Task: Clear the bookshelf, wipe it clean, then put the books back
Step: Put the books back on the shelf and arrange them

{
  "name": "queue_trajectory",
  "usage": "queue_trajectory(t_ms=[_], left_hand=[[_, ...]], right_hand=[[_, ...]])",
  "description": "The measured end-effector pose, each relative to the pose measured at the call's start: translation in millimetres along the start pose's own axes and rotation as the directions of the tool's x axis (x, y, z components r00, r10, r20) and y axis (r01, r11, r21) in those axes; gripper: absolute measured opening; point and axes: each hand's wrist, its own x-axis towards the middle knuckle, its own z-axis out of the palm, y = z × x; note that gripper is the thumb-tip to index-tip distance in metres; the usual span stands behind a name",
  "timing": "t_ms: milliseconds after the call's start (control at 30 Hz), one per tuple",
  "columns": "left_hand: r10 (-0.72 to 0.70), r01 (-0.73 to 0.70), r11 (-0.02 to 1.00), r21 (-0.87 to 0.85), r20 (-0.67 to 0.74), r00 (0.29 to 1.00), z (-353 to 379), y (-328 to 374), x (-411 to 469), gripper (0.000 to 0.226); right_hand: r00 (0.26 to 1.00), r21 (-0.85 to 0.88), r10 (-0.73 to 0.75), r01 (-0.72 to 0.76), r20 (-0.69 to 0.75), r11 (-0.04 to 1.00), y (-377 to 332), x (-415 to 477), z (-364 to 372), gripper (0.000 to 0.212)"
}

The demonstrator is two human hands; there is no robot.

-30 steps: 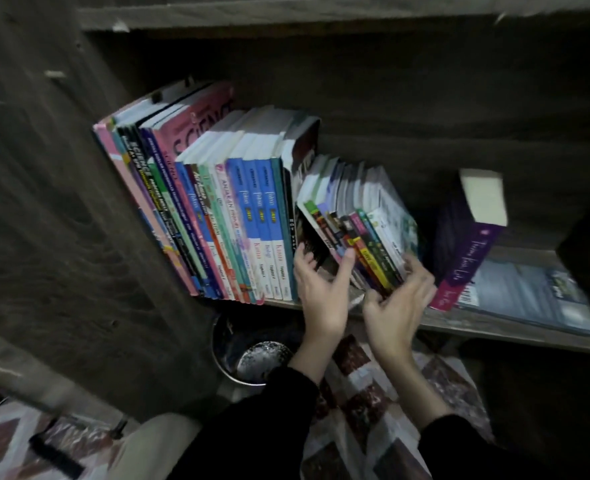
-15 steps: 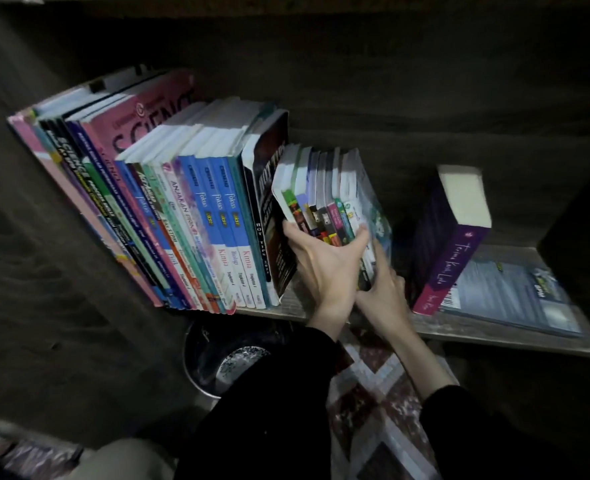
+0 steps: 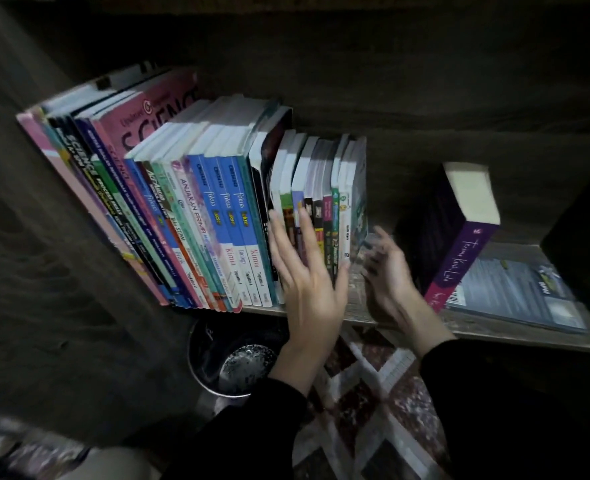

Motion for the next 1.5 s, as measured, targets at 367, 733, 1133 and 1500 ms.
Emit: queue_trajectory(t_ms=[367,733,1133,1500], left_hand=[[0.331,-0.354,0.774,0.525,0.14,0.933,31.5,-61.8,12.9,0.104],[0.266,-0.284,0.843,0.456,0.104,0.958,25.7,-36.8,4.3,0.093],[0.171,-0.248,0.816,0.522,0.192,0.966,16.1,20.8,59.1,0.092],[0.233,-0.334,0.793,0.509,0.253,0.939,4.0,14.1,63.7,0.082]], right_hand=[[0.998,-0.012,0.011,-0.011,0.062,1.0,35.8,76.4,29.1,0.092],[0.964,-0.519,-0.246,0.161,-0.1,0.84,-15.2,24.8,34.9,0.049],[0.526,-0.754,-0.78,0.345,-0.338,0.559,-14.4,-70.3,-43.7,0.094],[0.873,-0.534,-0.453,0.3,-0.179,0.791,-14.6,-49.3,-21.7,0.077]])
